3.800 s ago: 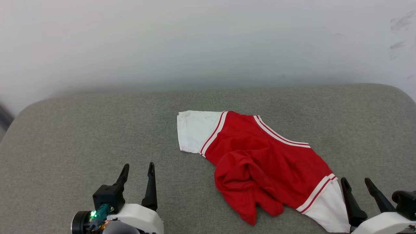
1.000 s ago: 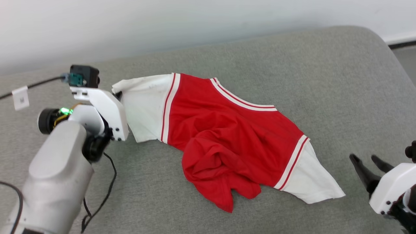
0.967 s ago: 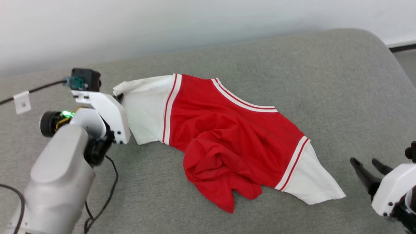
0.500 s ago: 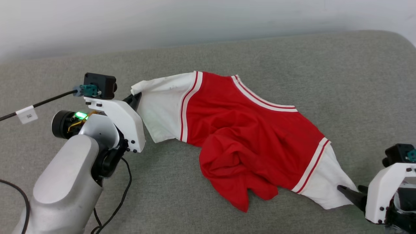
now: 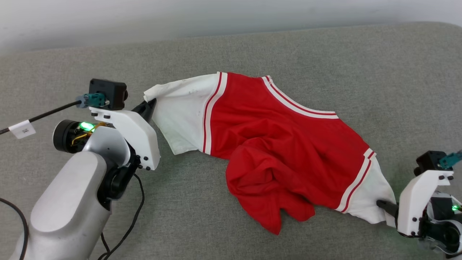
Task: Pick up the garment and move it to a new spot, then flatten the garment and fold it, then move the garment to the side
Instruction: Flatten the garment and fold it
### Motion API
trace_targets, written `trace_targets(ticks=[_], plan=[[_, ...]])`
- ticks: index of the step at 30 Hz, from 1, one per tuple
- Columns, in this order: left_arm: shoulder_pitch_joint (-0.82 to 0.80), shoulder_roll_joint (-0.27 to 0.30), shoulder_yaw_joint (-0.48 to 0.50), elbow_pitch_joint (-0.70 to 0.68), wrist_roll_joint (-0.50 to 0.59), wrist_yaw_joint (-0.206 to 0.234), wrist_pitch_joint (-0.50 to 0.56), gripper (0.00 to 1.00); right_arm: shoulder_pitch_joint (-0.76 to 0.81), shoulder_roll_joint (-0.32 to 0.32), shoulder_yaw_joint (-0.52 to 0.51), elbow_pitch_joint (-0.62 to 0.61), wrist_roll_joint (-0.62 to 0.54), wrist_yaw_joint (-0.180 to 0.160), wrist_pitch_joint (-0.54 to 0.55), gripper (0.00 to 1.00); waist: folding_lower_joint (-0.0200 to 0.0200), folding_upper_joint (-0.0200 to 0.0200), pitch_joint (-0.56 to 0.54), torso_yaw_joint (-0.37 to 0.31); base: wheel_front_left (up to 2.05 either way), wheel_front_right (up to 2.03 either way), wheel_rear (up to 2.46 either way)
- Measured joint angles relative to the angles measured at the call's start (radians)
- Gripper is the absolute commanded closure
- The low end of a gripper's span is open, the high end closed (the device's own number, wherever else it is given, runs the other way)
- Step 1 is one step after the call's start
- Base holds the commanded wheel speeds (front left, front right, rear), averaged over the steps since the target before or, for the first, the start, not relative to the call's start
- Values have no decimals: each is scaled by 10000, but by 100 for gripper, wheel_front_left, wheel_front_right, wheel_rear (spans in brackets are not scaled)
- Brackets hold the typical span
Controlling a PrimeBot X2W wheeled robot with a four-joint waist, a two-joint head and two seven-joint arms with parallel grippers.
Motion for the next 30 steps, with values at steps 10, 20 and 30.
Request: trace_targets(ticks=[10,20,30], plan=[[88,125,217,347,27,92,-585,100,-826,-472,192,-274,-953,2,-1413,100,1,0,-833,-104,0,0,0],[-965,107,537,1578,92,190,-940,100,-2564,-826,347,48,-1645,2,-2006,100,0,0,-1863,-23,0,0,0],[-3502,-205,848,3753,301,77,-1787,100,-5550,-836,853,1269,-1440,4,-2663,100,1,0,-1660,140,0,0,0]])
